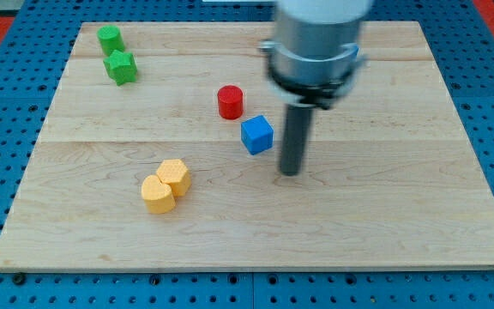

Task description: Place the blue cube next to the blue triangle

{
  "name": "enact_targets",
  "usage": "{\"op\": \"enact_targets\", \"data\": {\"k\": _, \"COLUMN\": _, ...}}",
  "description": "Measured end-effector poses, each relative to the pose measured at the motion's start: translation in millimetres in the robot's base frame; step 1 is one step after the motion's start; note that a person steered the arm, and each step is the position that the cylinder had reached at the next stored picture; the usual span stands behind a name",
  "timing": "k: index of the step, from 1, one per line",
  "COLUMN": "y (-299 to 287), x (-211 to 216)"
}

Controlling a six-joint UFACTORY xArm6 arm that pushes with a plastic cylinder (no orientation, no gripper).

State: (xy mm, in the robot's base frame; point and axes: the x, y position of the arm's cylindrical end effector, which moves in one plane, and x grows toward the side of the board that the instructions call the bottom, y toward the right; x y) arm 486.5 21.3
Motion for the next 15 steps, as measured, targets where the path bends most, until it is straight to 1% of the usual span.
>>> {"op": "enact_targets", "data": {"k": 1, "y": -41, "x": -47}}
{"op": "enact_targets", "data": {"k": 2, "y": -40, "x": -91}}
{"op": "enact_targets", "data": {"k": 3, "y": 24, "x": -90}}
{"op": "enact_targets", "data": {"k": 4, "y": 45, "x": -90}}
{"op": "enact_targets", "data": {"k": 6, "y": 152, "x": -90}}
{"op": "enact_targets", "data": {"k": 7, "y": 154, "x": -116}}
{"op": "enact_targets", "data": {"k": 10, "y": 206, "x": -121}}
{"op": "enact_targets", "data": {"k": 11, "y": 193, "x": -150}}
{"op": "enact_targets", "data": {"k": 12, "y": 138, "x": -189}}
{"op": "enact_targets", "data": {"k": 13, "y": 130, "x": -193}}
{"op": "enact_targets", "data": {"k": 14, "y": 151, "x": -153}}
{"op": "enact_targets", "data": {"k": 15, "y": 128, "x": -144}}
